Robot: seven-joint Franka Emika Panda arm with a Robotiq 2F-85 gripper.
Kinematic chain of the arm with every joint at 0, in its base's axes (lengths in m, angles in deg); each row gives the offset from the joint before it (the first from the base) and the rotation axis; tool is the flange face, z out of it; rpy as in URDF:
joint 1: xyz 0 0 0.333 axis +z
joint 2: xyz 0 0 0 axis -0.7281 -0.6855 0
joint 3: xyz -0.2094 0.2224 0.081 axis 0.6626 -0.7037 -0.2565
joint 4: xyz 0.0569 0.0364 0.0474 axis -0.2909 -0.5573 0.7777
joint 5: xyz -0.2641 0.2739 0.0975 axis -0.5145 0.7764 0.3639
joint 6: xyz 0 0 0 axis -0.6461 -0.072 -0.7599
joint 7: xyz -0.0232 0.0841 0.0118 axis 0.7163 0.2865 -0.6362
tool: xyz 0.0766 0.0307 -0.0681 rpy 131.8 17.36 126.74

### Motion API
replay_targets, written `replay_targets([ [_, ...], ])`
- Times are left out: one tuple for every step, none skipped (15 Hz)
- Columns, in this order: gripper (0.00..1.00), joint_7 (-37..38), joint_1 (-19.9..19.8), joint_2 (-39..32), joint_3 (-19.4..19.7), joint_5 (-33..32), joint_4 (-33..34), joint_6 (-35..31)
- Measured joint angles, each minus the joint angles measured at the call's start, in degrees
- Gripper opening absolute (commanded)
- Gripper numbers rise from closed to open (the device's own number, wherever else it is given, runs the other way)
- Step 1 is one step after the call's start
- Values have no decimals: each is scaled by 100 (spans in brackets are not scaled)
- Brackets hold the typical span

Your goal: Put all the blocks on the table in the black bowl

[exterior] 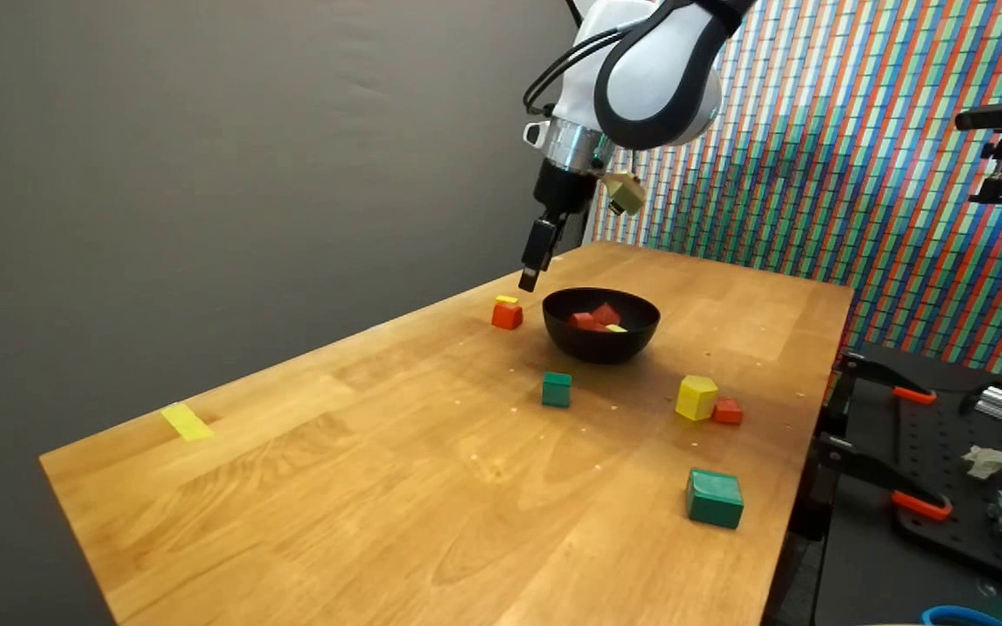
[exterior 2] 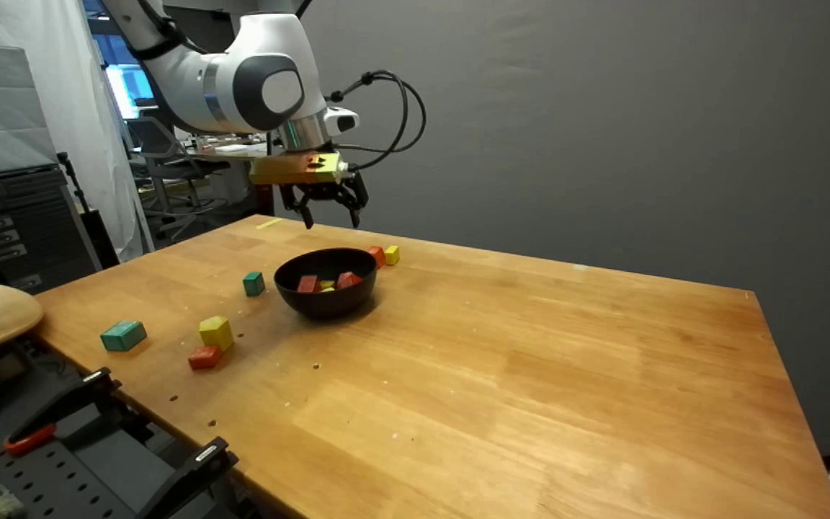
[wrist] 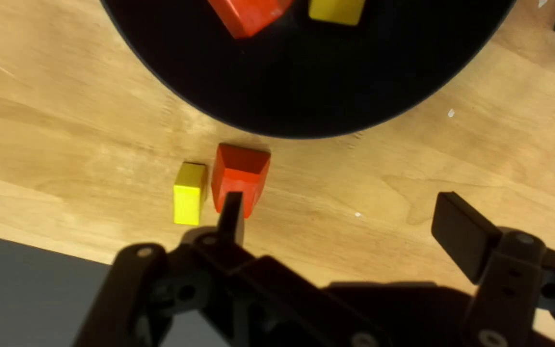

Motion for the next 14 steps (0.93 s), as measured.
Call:
replay_targets([
  [100, -107, -58, -227, -89, 0, 217, 5],
  [100, -143, -79, -431, -113, 0, 426, 40],
  [100, -144, -82, -613, -97, -6, 625, 116],
  [100, -116, -72, -773, -45, -17, 813, 220],
  [100, -48, -36, -905, 47, -48, 980, 338],
  [100, 70, 25, -1016, 167, -81, 1131, 456],
  [100, 187, 82, -1109, 268, -88, 1263, 583],
  [100, 273, 111, -1193, 306, -89, 1385, 701],
  [100, 360, 124, -1269, 309, -89, 1500, 808],
  [100, 442, 143, -1345, 307, -87, 1617, 909],
  [100, 523, 161, -1421, 292, -74, 1739, 1015],
  [100, 611, 184, -1499, 278, -60, 1871, 1125],
  [100, 712, 217, -1575, 277, -58, 2007, 1243],
  [100, 838, 264, -1655, 295, -58, 2145, 1355],
])
